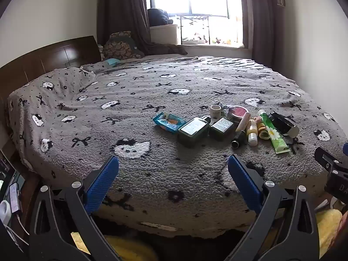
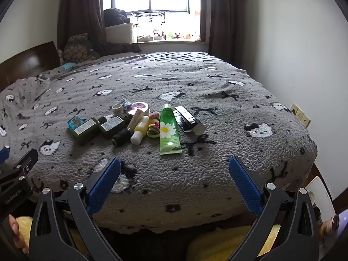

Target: Collect trash

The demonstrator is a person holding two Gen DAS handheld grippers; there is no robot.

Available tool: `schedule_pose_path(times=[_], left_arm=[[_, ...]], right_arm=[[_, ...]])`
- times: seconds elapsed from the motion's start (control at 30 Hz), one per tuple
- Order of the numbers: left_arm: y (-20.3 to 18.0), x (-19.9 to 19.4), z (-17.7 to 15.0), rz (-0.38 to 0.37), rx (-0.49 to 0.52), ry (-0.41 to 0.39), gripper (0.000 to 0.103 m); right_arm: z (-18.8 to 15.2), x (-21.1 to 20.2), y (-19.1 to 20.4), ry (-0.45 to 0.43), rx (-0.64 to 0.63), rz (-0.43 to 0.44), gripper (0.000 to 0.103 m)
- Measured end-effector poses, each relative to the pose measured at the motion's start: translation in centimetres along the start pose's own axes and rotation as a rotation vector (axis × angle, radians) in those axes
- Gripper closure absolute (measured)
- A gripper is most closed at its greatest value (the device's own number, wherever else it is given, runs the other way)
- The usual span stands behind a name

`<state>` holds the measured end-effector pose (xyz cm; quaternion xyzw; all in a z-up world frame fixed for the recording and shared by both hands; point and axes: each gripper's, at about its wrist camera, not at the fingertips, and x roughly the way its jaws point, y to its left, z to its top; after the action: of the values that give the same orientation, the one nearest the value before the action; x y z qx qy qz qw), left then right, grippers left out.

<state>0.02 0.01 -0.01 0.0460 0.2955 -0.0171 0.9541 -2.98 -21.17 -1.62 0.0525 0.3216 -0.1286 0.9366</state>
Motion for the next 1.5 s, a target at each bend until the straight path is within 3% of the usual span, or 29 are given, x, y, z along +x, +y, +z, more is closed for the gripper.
schedule_pose_path(times=[0.5, 1.5], left_arm=[[-0.1, 0.0, 0.0, -0.006, 0.002, -0.009, 0.008], [0.1, -0.6, 0.3, -0.015, -0.007, -0.017, 0.008]], right_arm=[[0.0, -0.7, 0.4, -0.036, -0.030, -0.014, 0.003], [0.1, -0.2, 0.9, -0.018, -0.029, 0.022, 0.003]])
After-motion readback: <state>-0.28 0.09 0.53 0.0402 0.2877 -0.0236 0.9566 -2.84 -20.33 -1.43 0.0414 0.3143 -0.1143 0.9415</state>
